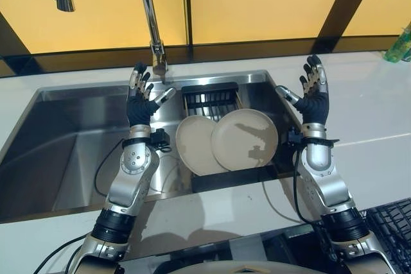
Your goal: Pick up plates and place into dishwasher.
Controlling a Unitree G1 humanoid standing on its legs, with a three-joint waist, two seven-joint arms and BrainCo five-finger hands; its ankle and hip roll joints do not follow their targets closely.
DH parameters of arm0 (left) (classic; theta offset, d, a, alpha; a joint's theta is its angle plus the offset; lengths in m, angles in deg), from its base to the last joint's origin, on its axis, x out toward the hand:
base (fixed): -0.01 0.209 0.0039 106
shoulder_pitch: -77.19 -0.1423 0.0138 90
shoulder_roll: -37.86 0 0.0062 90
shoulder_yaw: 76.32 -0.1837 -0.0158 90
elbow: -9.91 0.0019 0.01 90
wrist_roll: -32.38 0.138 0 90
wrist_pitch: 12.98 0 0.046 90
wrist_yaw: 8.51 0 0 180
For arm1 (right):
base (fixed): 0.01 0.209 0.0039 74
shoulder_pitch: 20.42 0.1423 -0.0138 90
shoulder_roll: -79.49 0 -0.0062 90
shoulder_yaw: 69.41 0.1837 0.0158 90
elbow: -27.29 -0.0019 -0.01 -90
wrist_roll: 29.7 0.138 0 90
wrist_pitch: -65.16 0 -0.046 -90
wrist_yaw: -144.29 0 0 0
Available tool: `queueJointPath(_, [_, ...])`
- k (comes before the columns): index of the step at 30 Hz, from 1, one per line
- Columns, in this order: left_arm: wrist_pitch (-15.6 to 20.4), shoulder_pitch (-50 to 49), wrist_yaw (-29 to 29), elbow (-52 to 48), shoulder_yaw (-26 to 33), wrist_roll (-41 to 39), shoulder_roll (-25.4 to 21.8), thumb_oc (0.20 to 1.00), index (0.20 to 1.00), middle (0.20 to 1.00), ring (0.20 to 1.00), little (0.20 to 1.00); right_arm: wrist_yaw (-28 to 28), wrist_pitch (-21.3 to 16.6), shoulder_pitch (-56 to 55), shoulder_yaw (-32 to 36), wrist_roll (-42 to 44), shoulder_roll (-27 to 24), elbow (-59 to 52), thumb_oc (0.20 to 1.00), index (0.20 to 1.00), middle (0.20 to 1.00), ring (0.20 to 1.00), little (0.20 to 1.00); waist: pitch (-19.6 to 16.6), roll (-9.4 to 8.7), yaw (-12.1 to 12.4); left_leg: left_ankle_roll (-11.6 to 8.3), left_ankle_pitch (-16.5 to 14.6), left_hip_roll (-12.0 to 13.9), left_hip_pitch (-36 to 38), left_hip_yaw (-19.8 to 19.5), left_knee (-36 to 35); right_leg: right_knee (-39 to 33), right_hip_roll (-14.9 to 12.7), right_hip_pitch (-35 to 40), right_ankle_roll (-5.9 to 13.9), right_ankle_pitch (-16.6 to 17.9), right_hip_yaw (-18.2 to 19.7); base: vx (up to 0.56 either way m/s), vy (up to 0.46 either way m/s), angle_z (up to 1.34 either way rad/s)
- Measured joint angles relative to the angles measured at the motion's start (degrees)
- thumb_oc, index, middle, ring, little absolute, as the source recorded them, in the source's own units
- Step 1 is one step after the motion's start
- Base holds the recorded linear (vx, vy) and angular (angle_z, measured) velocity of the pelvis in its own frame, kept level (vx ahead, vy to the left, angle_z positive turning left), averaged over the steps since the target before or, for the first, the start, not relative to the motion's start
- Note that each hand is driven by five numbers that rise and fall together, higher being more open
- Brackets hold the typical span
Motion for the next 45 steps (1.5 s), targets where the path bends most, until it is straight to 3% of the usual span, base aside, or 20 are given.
queueJointPath(14, [1.37,-0.62,3.67,-0.66,0.14,-1.64,-0.42,1.0,1.0,1.0,1.0,1.0,0.49,0.0,-0.03,0.03,0.04,-0.38,-0.17,1.0,1.0,1.0,1.0,1.0,-0.37,0.45,-0.09,0.0,0.0,0.04,0.01,0.07,-0.01,0.0,0.02,-0.05,0.0,0.0,0.1,0.0,0.0,0.0])
queueJointPath(28, [1.42,0.58,8.84,-0.28,1.92,6.78,-8.66,1.0,1.0,1.0,1.0,1.0,0.63,0.0,-0.27,-0.04,0.29,-2.09,-0.03,1.0,1.0,1.0,1.0,1.0,-2.72,1.84,-3.24,-0.34,0.23,0.49,0.33,1.94,0.27,0.28,0.29,-1.4,0.08,0.08,2.34,0.0,-0.046,-0.07])
queueJointPath(33, [1.39,1.48,11.86,2.94,1.63,9.75,-10.76,1.0,1.0,1.0,1.0,1.0,1.83,0.04,-0.3,-0.12,1.16,-2.54,0.1,1.0,1.0,1.0,1.0,1.0,-3.63,2.77,-4.65,-0.72,-0.08,1.25,0.97,4.07,0.27,0.26,1.08,-1.87,-0.05,0.3,4.4,0.05,-0.043,-0.2])
queueJointPath(38, [1.4,1.87,13.93,9.12,0.62,9.75,-11.34,1.0,1.0,1.0,1.0,1.0,2.22,0.61,-0.3,-0.62,1.31,-3.61,0.95,1.0,1.0,1.0,1.0,1.0,-4.83,4.88,-5.11,-1.23,-0.47,1.6,1.36,4.78,0.33,0.17,1.75,-3.58,-0.28,0.94,8.01,0.1,0.033,-0.34])
queueJointPath(45, [1.39,2.38,14.99,15.52,-0.41,9.76,-11.49,1.0,1.0,1.0,1.0,1.0,3.22,1.69,-1.37,-0.7,2.3,-4.26,1.04,1.0,1.0,1.0,1.0,1.0,-4.73,5.54,-7.81,-1.49,-1.18,1.88,1.96,6.15,0.32,0.23,1.79,-4.37,0.01,1.5,10.96,0.1,0.099,-0.24])
